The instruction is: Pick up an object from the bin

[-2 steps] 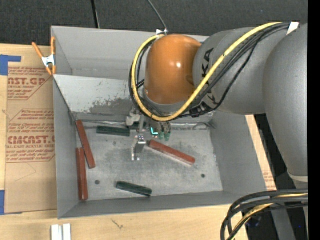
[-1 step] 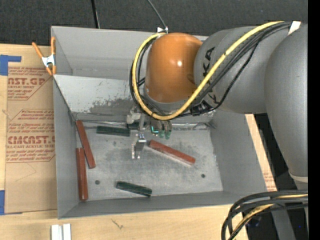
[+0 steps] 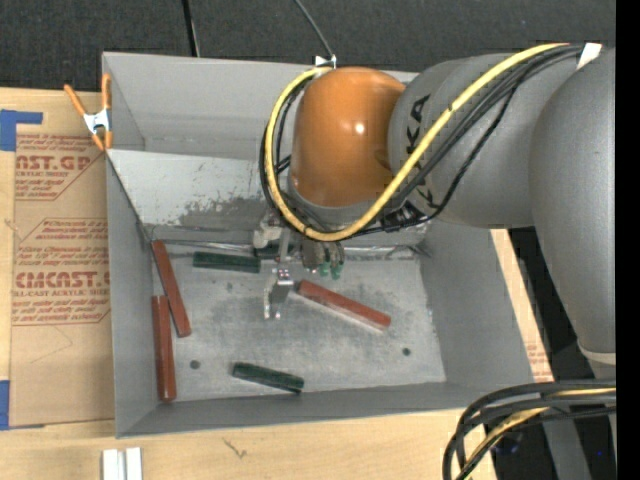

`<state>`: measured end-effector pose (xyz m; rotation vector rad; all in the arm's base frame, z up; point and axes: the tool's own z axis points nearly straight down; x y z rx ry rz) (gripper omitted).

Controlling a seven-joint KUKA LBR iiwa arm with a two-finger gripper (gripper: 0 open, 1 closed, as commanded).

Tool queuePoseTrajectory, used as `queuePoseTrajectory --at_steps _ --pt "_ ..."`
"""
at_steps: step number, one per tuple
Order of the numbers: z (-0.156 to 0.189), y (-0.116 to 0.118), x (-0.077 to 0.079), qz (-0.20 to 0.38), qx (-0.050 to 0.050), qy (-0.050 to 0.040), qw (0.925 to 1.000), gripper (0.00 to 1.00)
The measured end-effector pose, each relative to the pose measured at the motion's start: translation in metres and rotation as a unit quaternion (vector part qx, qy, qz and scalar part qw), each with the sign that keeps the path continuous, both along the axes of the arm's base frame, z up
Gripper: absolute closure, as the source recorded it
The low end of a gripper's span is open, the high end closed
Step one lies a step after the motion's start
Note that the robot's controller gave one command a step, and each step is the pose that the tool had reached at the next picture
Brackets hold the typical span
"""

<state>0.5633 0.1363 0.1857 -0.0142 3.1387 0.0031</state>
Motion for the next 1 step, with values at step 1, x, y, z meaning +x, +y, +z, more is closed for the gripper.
queuePoseTrajectory --at_steps 1 --pt "0.0229 -0.0243 -0.0206 0.001 -0.001 0.0021 1.0000 0.00"
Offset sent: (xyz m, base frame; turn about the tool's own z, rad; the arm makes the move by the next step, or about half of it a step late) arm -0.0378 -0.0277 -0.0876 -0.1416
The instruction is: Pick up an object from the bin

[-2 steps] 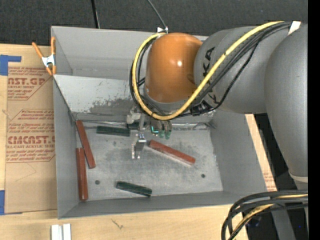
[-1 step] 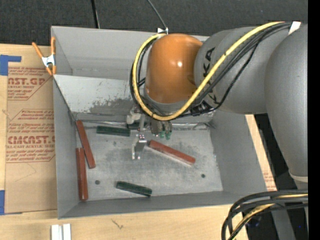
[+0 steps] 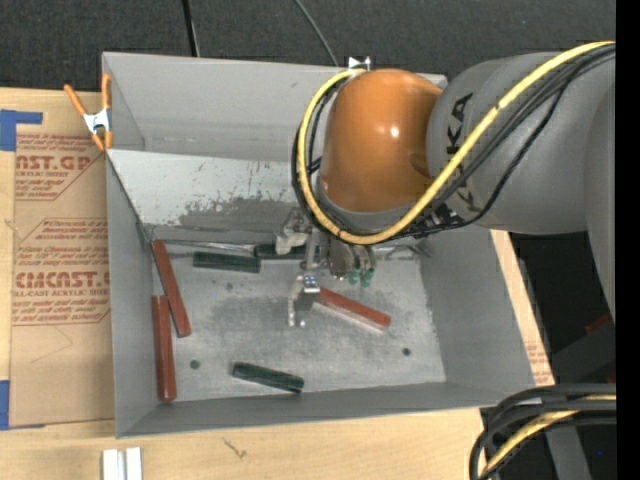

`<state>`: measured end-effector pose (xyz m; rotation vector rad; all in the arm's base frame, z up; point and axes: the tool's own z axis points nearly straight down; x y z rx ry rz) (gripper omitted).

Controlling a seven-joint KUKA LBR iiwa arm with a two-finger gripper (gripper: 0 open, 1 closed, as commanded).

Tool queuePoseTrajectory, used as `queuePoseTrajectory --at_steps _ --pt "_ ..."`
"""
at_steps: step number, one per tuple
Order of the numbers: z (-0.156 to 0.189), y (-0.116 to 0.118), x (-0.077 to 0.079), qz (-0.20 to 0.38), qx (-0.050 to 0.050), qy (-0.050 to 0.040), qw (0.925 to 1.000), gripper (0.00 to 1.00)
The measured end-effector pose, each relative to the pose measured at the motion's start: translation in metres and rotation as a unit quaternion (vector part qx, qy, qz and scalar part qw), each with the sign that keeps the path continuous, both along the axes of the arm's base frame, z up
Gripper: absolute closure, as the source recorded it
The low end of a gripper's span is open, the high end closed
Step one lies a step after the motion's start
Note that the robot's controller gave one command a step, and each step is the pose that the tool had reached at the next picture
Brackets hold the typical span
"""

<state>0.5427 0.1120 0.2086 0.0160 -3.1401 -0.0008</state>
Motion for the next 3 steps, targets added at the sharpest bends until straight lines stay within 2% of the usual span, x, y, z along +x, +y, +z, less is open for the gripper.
queuePoseTrajectory --at_steps 1,2,3 --pt "-0.033 -0.003 -0.006 0.021 0.001 -0.0062 0.9998 0.00" --pt "-0.086 -0.030 -0.025 0.006 0.001 -0.0020 1.0000 0.00" --pt "-0.113 -0.053 -0.012 0.029 0.000 0.0009 0.9996 0.00"
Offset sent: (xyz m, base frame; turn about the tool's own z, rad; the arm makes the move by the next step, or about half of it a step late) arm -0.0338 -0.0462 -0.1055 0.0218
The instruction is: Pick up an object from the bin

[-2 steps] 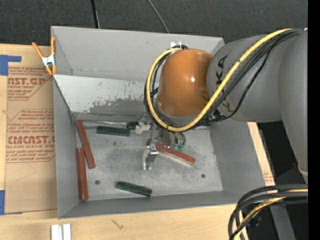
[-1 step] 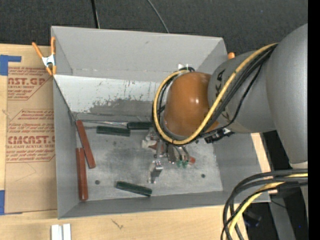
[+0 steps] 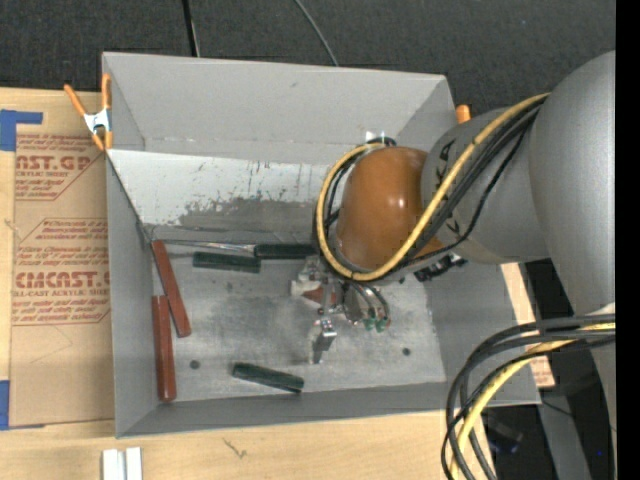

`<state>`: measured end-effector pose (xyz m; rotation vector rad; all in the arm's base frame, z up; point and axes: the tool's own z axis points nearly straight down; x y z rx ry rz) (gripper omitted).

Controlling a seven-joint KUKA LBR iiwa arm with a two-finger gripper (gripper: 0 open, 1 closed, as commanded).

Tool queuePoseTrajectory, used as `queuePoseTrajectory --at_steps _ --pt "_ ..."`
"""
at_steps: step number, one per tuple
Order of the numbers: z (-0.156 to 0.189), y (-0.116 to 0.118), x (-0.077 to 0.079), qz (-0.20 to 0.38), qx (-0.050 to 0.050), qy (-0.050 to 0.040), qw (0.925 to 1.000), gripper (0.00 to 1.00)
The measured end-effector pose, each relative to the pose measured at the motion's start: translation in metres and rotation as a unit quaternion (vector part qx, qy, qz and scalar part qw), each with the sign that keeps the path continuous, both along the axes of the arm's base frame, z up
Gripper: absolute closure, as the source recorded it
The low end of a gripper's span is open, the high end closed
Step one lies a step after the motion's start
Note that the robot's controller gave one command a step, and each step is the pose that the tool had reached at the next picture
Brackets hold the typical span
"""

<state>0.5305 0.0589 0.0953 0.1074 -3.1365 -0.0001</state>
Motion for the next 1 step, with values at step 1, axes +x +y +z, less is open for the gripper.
queuePoseTrajectory --at_steps 1 --pt "0.0176 0.0062 -0.0139 0.030 0.000 -0.0002 0.9995 0.00"
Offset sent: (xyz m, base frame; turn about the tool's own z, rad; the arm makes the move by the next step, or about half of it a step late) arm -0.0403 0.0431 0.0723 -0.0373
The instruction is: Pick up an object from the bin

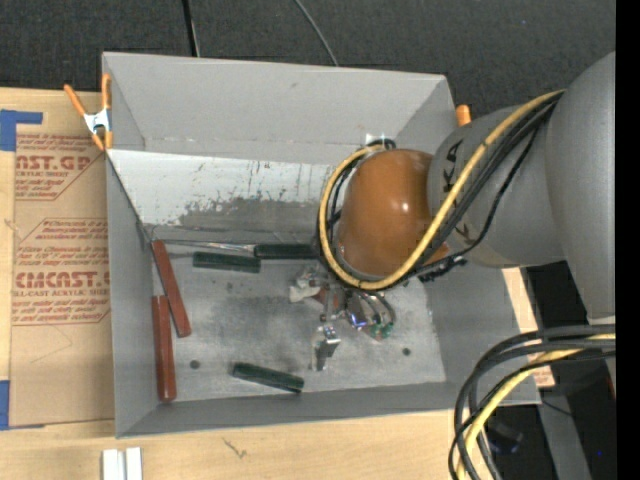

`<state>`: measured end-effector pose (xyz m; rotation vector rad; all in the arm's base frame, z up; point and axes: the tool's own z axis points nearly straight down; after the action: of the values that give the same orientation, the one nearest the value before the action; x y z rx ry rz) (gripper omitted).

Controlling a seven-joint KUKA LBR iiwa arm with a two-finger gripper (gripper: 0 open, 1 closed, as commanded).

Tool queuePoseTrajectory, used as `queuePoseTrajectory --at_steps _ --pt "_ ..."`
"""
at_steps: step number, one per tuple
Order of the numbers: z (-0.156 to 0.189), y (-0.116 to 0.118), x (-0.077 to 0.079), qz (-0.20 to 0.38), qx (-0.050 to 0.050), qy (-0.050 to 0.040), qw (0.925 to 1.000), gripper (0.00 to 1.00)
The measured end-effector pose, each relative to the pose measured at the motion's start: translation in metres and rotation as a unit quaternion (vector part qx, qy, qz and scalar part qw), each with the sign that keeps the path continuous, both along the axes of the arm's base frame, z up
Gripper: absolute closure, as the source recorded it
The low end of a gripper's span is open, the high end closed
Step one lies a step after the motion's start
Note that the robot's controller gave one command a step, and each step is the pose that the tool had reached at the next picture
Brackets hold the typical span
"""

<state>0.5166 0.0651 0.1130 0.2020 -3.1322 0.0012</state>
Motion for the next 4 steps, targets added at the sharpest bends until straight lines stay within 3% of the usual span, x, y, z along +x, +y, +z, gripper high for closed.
queuePoseTrajectory --at_steps 1,2,3,4 --pt "0.026 0.019 -0.014 -0.065 0.001 -0.0010 0.9979 0.00" --pt "-0.008 0.047 -0.018 0.069 0.001 -0.0050 0.9976 0.00" --pt "-0.036 0.042 -0.025 0.007 0.005 -0.0132 0.9999 1.00" --pt "-0.036 0.042 -0.025 0.007 0.005 -0.0132 0.9999 1.00"
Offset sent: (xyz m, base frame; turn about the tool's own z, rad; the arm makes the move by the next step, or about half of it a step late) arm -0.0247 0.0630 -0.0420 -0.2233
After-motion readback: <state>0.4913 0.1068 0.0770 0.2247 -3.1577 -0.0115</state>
